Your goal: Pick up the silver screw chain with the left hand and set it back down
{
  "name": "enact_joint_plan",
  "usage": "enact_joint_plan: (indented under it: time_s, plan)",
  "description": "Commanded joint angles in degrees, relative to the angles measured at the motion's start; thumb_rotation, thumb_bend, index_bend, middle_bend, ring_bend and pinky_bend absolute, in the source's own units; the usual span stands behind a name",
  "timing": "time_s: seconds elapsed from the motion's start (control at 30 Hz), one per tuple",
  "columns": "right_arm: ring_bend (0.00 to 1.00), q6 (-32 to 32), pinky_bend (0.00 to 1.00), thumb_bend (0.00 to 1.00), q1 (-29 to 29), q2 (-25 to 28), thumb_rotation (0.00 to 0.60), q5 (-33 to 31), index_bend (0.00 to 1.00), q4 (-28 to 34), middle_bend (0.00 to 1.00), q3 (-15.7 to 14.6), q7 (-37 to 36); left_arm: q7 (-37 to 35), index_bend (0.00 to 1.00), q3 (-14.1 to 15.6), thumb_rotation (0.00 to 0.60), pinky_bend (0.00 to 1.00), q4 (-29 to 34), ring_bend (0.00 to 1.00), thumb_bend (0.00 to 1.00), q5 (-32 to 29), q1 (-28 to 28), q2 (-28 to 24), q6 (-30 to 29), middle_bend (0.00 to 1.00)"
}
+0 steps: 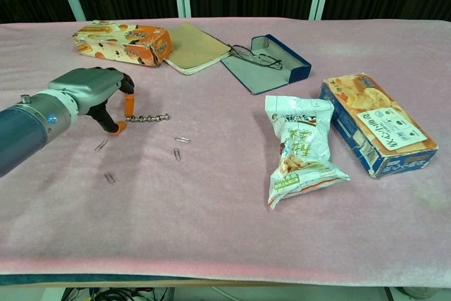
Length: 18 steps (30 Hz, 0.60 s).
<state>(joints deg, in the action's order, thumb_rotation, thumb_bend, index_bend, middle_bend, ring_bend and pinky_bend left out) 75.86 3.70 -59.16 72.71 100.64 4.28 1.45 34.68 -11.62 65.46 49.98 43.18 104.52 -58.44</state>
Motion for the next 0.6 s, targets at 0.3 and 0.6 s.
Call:
enact_joint_plan:
  time_s: [0.3, 0.6]
  plan:
    - [0.06, -0.2, 0.18, 0.09, 0.1, 0.0, 0.600, -0.1, 0.00, 0.0, 0.00, 0.0, 0.0, 1.3, 0.54, -0.7, 0.600, 0.00, -1.2, 0.00, 0.36, -0.6, 0.0, 1.3, -0.8, 0.15]
    - [0.06, -0.4, 0.18, 0.09, 0.2, 0.1, 0.600, -0.2, 0.00, 0.0, 0.00, -0.1, -0.1, 1.9, 0.54, -1.0, 0.600, 0.00, -3.6, 0.00, 0.36, 0.5, 0.6, 3.2, -1.7, 0.15]
